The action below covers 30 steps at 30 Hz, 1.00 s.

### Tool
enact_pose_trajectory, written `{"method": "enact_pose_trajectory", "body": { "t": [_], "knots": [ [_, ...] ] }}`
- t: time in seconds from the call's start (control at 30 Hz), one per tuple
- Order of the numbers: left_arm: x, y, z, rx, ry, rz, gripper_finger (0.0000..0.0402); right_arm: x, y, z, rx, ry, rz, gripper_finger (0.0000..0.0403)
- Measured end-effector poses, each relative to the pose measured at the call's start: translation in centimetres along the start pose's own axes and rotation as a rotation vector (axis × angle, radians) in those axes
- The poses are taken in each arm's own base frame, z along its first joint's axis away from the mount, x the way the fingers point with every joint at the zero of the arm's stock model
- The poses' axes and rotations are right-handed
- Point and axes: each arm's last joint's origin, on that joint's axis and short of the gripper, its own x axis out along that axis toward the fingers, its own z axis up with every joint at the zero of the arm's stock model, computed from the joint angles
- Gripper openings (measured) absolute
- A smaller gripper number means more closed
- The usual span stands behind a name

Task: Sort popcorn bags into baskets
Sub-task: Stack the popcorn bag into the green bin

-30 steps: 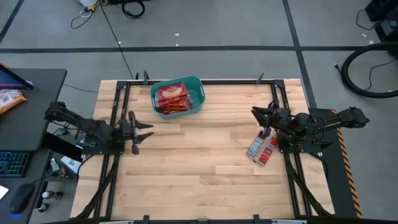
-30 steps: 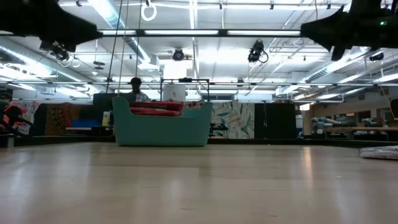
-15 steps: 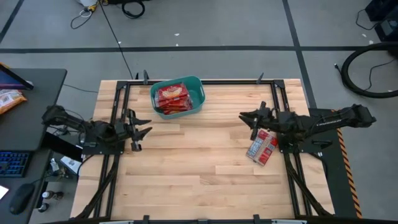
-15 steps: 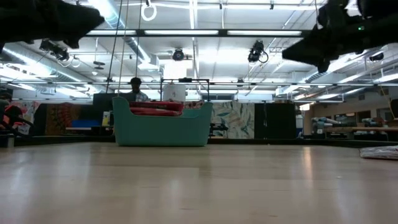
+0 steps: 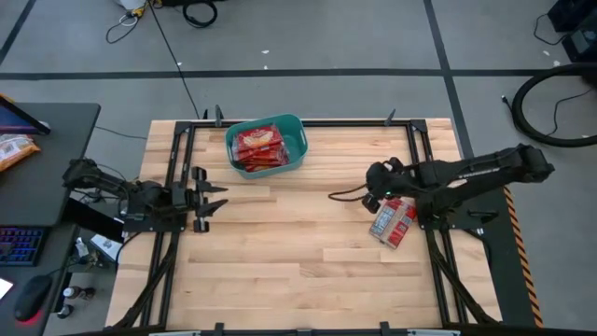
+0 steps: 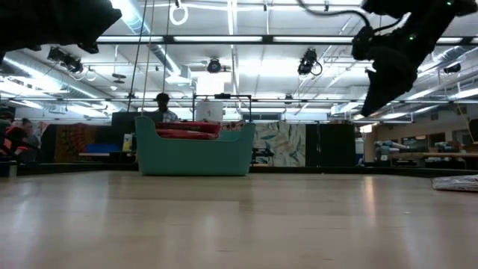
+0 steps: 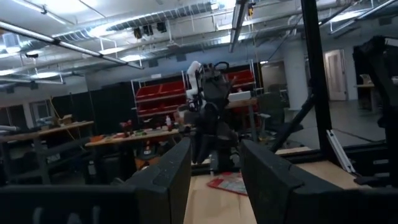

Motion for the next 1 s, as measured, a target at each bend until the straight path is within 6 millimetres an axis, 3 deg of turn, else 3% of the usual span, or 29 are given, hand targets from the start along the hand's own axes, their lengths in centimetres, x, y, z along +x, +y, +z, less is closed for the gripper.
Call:
{"method": "enact_pose_trajectory", "body": {
  "t": [0.2,0.5,0.73,1.0],
  "knots": [
    [0.0,-0.1,-0.4,0.011,0.042,-0.01,0.0142,0.6,0.5,0.3,0.063,0.369,-0.085,0.0079],
    [0.0,-0.1,-0.5,0.012,0.046,-0.011,0.0142,2.6,1.2,-1.6,0.118,0.828,-0.107,0.0079],
    [0.0,-0.1,-0.5,0.013,0.047,-0.011,0.0142,5.0,1.6,-3.7,0.091,0.989,-0.141,0.0079],
    [0.0,-0.1,-0.5,0.014,0.047,-0.011,0.0142,8.4,3.0,-3.7,-0.01,0.873,-0.007,0.0079]
  ]
}}
